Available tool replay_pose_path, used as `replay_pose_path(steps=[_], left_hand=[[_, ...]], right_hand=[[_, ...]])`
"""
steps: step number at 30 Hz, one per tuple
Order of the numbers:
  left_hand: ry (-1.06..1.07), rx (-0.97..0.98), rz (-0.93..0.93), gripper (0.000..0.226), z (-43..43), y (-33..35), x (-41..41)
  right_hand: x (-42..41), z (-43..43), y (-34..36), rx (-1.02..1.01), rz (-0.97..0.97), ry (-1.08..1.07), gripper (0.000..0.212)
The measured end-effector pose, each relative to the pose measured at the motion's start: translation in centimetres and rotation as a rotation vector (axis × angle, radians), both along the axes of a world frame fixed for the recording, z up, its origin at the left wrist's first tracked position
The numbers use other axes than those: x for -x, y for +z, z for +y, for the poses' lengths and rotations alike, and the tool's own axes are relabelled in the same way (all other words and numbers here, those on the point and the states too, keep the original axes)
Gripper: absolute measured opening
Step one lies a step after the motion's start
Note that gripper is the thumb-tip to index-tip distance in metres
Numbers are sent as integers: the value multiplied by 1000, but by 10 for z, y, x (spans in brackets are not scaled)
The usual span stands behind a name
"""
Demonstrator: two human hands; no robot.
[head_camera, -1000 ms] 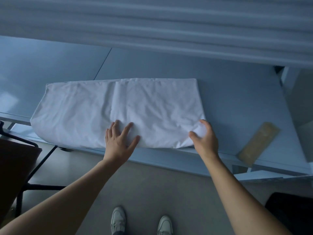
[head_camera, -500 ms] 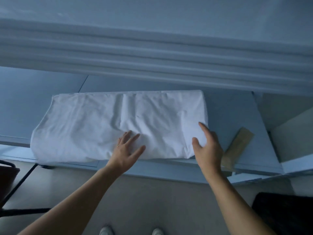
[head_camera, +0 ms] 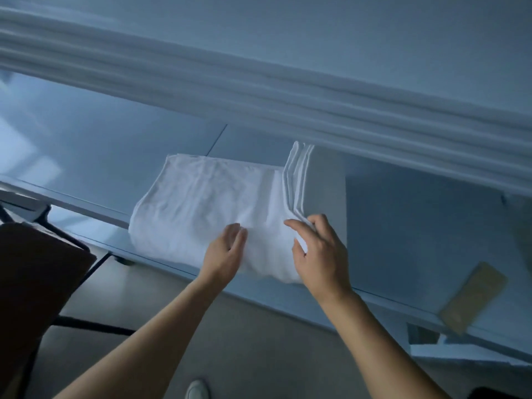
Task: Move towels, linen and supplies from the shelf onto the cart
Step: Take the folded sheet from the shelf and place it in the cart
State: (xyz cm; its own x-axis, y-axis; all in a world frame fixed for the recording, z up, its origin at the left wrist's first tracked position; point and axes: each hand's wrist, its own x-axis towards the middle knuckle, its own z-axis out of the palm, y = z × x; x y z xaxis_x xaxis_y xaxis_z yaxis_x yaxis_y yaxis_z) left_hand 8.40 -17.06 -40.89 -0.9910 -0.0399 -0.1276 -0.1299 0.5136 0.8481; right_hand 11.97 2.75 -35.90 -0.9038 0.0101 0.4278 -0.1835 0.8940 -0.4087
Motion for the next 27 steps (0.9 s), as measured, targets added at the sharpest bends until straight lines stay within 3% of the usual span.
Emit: replay_pose_path(steps=[5,9,12,16,22,27], left_hand=[[62,-517,-240,34,-30,-4,20],[68,-801,-452,63,-51,0,42],[133,-922,-482,71,-73,5,49],[345,-840,-329,63,-157,18,65],[112,-553,-430,45,-237,12,69],[70,-432,-345,34,-224,6,78]], right_hand=[[31,-47,18,16,-17,-14,47],[54,-95,39,33,-2,40,46],[70,-148,53,57,41,116,45],[98,-221,41,31,4,250,42],[105,-268,-36,-57,-473,365,45],[110,-253,-21,52,-560,321,76]])
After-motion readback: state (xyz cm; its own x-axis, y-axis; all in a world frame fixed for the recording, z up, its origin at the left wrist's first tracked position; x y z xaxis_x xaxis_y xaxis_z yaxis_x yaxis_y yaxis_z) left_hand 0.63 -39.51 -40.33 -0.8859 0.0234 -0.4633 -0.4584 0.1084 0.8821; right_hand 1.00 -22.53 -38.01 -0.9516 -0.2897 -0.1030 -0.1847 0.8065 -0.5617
